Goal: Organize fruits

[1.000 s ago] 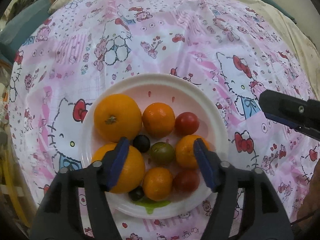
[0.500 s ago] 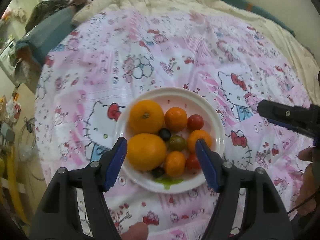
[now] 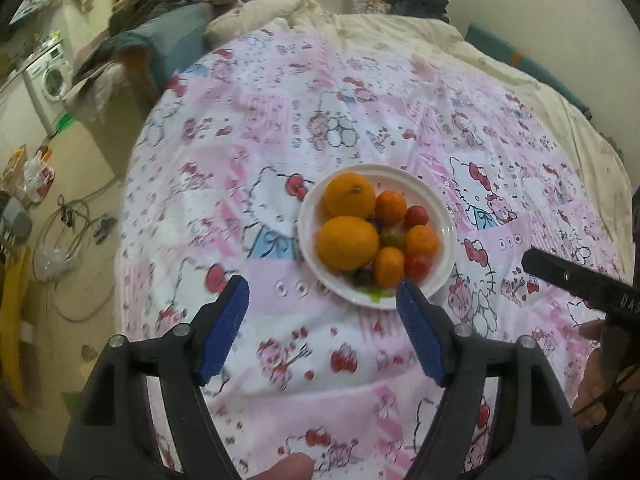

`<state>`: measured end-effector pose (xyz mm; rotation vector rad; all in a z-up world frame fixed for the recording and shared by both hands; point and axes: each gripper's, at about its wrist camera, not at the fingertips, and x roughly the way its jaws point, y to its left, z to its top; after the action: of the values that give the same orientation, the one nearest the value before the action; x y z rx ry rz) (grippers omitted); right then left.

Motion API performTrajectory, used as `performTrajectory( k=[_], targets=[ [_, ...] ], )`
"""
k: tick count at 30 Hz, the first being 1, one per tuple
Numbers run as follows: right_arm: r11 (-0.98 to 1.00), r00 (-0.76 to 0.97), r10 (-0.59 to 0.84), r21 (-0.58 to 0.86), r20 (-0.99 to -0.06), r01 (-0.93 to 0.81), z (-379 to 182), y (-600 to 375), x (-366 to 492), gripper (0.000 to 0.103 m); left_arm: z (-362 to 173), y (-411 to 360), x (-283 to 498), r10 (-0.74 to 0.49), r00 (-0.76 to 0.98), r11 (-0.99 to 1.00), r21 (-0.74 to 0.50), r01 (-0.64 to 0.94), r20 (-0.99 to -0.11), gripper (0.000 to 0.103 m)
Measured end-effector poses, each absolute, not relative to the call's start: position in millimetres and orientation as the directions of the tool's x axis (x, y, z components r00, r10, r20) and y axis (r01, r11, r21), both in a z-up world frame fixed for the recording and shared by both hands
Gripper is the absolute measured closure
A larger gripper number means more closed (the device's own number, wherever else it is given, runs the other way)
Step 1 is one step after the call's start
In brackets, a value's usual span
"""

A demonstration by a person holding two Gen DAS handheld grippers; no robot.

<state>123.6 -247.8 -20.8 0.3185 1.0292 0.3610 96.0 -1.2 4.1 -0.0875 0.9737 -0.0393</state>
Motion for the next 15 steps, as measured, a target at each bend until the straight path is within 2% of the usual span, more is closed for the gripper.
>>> performTrajectory(
  k=[3, 6, 15],
  targets=[
    [0.912, 0.499, 0.406, 0.375, -0.766, -0.167, -15, -240, 101, 0.015, 6, 10, 76, -0.053, 0.588, 0.996, -0.084, -0.026, -0.807, 0.021],
    [0.928, 0.543, 0.371, 0.323, -0.753, -0.187, -10, -233, 78, 0.014, 10, 20, 58, -0.064, 0.612, 0.990, -0.128, -0.061, -0.788, 0.019],
    [0.959, 0.663, 0.284, 0.208, -0.692, -0.193, -1, -218, 51, 0.003, 14, 11, 39, -0.046, 0.694, 0.994, -0.099, -0.037, -0.719, 0.006]
  ],
)
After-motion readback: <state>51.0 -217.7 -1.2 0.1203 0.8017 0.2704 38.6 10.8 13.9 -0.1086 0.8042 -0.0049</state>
